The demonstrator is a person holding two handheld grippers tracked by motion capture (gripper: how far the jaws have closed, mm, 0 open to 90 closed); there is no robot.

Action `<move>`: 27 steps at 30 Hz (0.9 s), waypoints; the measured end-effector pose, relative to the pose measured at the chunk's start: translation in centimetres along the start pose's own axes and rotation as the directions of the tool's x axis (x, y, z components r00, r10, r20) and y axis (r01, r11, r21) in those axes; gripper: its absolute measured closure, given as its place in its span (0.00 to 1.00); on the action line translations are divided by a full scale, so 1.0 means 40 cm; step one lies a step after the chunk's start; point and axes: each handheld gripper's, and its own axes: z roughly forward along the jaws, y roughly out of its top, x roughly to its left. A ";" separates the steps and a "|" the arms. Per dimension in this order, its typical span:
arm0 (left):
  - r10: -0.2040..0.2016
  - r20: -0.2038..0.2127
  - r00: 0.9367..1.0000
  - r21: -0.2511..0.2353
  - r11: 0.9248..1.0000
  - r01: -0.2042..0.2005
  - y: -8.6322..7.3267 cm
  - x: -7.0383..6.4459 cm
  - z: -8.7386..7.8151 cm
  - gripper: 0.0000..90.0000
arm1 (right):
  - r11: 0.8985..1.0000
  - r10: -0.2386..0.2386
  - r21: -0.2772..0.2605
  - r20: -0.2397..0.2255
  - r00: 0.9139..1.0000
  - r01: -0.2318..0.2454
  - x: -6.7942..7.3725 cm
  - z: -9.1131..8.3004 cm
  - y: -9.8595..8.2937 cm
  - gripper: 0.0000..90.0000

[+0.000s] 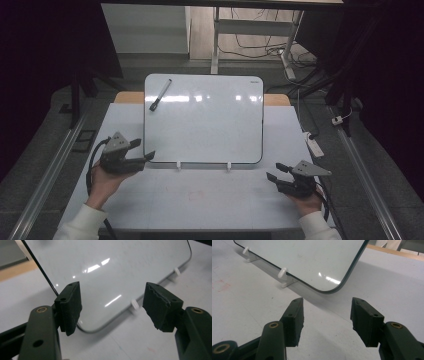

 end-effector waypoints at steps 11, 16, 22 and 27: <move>-0.074 0.033 0.997 0.031 0.997 0.073 -0.135 -0.027 -0.040 0.34 | 1.000 -0.007 0.010 0.014 1.000 0.007 -0.011 0.003 -0.003 0.49; -0.090 0.032 0.995 0.053 0.995 0.088 -0.165 -0.032 -0.042 0.34 | 1.000 -0.001 0.009 0.018 1.000 0.001 -0.014 0.001 -0.005 0.49; -0.102 0.024 0.995 0.048 0.994 0.100 -0.173 -0.029 -0.046 0.34 | 1.000 -0.002 -0.002 0.015 1.000 0.002 -0.014 -0.003 -0.002 0.49; -0.098 0.025 0.995 0.056 0.994 0.097 -0.174 -0.031 -0.040 0.34 | 1.000 -0.008 -0.010 0.014 1.000 0.008 -0.015 -0.005 -0.001 0.49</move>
